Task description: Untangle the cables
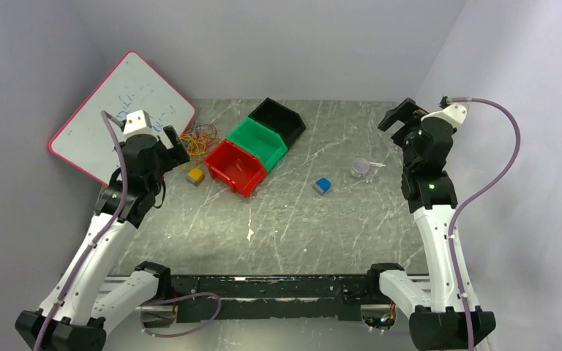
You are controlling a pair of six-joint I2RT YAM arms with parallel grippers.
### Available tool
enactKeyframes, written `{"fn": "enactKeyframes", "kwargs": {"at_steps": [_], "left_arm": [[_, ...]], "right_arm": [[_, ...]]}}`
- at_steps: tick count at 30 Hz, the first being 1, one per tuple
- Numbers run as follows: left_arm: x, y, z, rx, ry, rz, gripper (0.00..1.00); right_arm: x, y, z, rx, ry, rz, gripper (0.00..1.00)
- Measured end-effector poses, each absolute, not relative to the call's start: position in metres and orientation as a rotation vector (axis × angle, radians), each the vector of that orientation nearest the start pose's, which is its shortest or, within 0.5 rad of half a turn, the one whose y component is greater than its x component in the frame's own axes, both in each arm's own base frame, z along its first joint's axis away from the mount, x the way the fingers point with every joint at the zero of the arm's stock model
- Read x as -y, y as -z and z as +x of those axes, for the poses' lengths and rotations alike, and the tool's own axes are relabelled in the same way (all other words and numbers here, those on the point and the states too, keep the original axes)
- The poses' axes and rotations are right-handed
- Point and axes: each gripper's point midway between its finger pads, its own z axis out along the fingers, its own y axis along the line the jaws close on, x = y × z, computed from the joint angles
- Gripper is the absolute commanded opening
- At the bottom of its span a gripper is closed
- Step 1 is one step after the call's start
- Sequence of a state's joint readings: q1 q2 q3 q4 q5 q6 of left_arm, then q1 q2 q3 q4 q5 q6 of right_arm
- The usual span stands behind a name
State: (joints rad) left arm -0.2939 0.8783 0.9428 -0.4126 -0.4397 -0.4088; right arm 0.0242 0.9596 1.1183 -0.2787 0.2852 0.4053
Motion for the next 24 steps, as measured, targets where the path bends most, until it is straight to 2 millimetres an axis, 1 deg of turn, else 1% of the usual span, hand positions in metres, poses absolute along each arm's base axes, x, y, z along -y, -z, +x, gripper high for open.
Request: {"fn": "enactKeyframes", "kwargs": {"at_steps": [3, 10, 15, 19, 21, 23, 24], "left_arm": [[0.028, -0.271, 0.309, -1.862, 0.029, -0.415, 0.99], [0.023, -0.263, 0.307, -1.912, -0.023, -0.424, 0.99], [0.022, -0.266, 0.308, -1.929, -0.040, -0.408, 0.99], [0.025, -0.278, 0.321, -1.942, -0.062, -0.379, 0.99], [0.024, -0.284, 0.331, -1.946, -0.072, -0.372, 0.99], [0.019, -0.285, 0.340, -1.956, -0.069, -0.377, 0.99], [0.013, -0.283, 0.345, -1.967, -0.067, -0.387, 0.99]], "right_arm": [[0.027, -0.357, 0.344, -1.610, -0.073, 0.536, 1.00], [0.027, -0.357, 0.344, -1.607, -0.076, 0.546, 1.00], [0.023, -0.354, 0.345, -1.620, -0.098, 0.531, 1.00], [0.019, -0.345, 0.347, -1.656, -0.109, 0.518, 1.00], [0.016, -0.339, 0.348, -1.680, -0.116, 0.511, 1.00], [0.014, -0.334, 0.349, -1.701, -0.123, 0.504, 1.00], [0.012, -0.333, 0.349, -1.707, -0.129, 0.499, 1.00]]}}
